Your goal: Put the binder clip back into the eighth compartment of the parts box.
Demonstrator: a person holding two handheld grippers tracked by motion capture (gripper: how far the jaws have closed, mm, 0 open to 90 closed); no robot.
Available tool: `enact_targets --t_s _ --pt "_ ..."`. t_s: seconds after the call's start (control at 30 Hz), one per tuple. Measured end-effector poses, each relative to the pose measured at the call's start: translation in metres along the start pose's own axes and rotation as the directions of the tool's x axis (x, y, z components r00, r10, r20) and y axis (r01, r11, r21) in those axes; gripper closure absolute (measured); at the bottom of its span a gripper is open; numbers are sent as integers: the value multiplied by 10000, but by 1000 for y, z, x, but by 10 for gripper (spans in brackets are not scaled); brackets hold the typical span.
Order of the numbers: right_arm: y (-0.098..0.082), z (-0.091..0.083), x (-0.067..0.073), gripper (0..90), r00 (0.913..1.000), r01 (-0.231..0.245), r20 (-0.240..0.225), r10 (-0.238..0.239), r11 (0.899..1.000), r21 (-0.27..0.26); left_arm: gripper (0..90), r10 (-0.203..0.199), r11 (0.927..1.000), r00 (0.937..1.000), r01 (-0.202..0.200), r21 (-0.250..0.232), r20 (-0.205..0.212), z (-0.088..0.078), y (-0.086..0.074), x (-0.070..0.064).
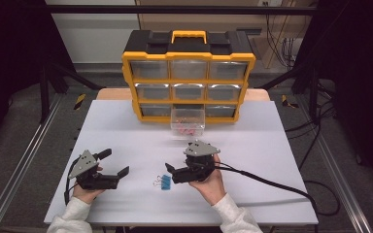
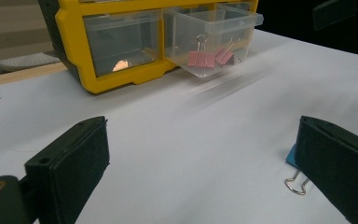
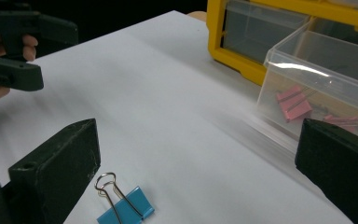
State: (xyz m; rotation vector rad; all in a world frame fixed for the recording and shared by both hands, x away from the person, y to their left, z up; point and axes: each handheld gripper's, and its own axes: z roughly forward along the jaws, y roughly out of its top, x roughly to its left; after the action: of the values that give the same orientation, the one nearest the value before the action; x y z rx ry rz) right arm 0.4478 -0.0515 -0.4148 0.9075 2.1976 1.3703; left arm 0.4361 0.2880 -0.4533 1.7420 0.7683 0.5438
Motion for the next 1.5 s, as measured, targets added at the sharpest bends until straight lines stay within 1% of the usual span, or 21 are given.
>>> enact_targets --t_s 0.07,0.13,0.27,0.37,0.43,0.57,0.73,0.8,0.87,0.93,0.97,1.03,1.1,1.17,1.3,1.4,1.5 --pt "-1 2 3 4 9999 55 -86 -54 10000 57 27 10 10000 10000 -10 -1 -1 0 0 0" --pt "-3 4 6 6 9999 -13 -172 15 9999 112 27 16 10000 10000 -16 0 3 0 0 0" --pt "-5 8 12 5 9996 202 -206 -195 9992 331 27 14 10000 10000 -14 10 9 0 0 0" --pt "-7 11 15 6 9987 39 -500 -19 9991 412 27 6 10000 10000 -6 -7 6 0 0 0" --pt "-8 12 18 7 9989 125 -465 -101 9986 523 27 7 10000 10000 -7 6 -5 0 0 0" --pt "-10 16 24 17 9981 208 -584 -172 9978 627 27 22 10000 10000 -22 21 -15 0 0 0" --pt "-15 24 30 34 9974 306 -683 -237 9943 1018 27 -1 10000 10000 1 8 -21 0 0 0" --pt "-17 27 32 46 9963 265 -840 -172 9935 1109 27 13 10000 10000 -13 14 -18 0 0 0" --pt "-19 30 34 54 9962 366 -827 -264 9916 1244 27 22 10000 10000 -22 18 -21 0 0 0" --pt "-21 33 37 61 9961 577 -748 -477 9888 1376 27 16 10000 10000 -16 29 -26 1 0 0" --pt "-22 34 38 69 9957 607 -787 -498 9880 1420 27 20 10000 10000 -19 33 -25 1 0 0" --pt "-23 36 40 90 9951 529 -911 -393 9870 1520 27 24 10000 10000 -24 21 -21 0 0 0" --pt "-24 39 41 105 9950 629 -863 -493 9848 1620 27 18 10000 10000 -18 21 -22 0 0 0" --pt "-25 42 42 119 9947 642 -901 -487 9818 1787 27 29 10000 10000 -29 42 -23 0 0 0" --pt "-29 46 45 200 9931 760 -1026 -568 9779 1947 27 24 10000 10000 -24 44 -23 0 0 0" --pt "-31 48 44 263 9939 790 -923 -603 9735 2147 27 33 10000 10000 -33 50 -11 1 0 0" --pt "-31 49 44 318 9937 901 -859 -724 9705 2237 27 30 10000 10000 -30 61 -15 1 0 0"
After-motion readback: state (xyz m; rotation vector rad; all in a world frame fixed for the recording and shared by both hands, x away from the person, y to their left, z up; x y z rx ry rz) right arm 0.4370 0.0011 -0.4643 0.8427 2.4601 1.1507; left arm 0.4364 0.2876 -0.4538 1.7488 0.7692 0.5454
